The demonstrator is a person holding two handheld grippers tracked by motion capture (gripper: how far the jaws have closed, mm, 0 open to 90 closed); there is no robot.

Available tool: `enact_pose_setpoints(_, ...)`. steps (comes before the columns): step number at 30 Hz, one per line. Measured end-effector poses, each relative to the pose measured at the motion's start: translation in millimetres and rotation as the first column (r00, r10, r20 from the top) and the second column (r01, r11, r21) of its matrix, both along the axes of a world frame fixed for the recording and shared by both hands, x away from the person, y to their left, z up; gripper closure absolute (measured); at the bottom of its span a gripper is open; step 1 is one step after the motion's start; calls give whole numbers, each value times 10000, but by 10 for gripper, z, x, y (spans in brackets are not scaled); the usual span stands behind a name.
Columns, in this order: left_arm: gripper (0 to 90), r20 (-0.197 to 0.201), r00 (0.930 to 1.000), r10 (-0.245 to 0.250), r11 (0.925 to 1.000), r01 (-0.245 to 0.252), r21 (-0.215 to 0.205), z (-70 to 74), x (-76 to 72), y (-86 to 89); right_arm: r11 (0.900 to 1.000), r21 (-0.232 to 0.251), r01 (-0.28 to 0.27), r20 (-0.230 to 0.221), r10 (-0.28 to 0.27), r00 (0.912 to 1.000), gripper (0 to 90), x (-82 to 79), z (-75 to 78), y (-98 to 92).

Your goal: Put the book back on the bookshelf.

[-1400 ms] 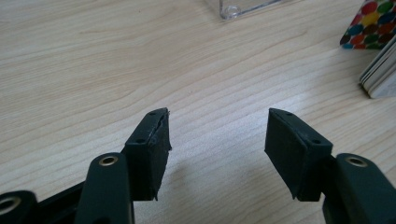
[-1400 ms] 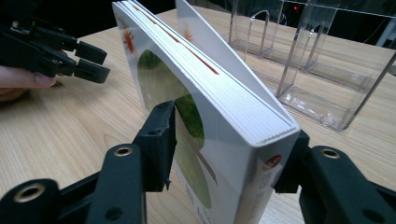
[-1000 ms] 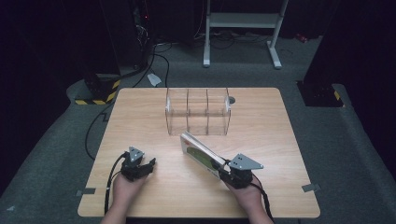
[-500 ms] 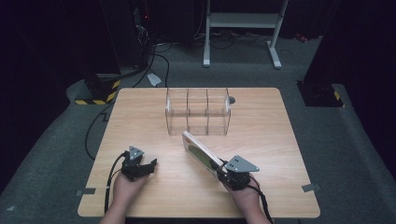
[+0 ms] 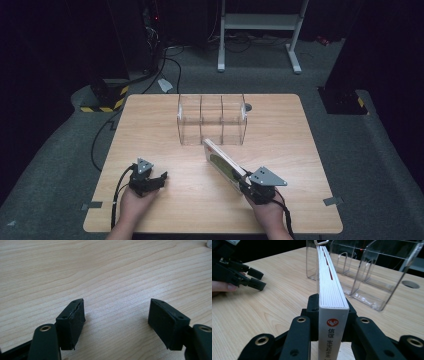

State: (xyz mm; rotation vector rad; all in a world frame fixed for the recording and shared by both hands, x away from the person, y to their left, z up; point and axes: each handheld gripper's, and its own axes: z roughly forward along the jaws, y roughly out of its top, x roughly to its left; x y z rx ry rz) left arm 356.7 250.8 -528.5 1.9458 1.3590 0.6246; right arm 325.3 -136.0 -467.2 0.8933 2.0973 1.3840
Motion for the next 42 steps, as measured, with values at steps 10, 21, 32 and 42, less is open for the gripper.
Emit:
enact_pose_setpoints(10, 288, -55, 9999, -109, 9999, 109, 36, 3, 3, 1, 9981, 131, 609, 90, -611, 9981, 752, -47, 83, -68)
enact_pose_setpoints(21, 278, -80, 9997, -234, 9997, 234, 5, 2, 8, -8, 9917, 333, 1242, 250, -1250, 9918, 753, -65, 145, -191)
enact_pose_setpoints(32, 273, -69, 9995, -307, 9995, 307, 40, 2, 9, -8, 9783, 574, 1989, 363, -2011, 9789, 754, -33, 210, -342)
enact_pose_setpoints(42, 270, -64, 9996, -274, 9996, 274, 19, 1, 18, -13, 9677, 600, 2449, 532, -2481, 9673, 754, 122, 242, -275)
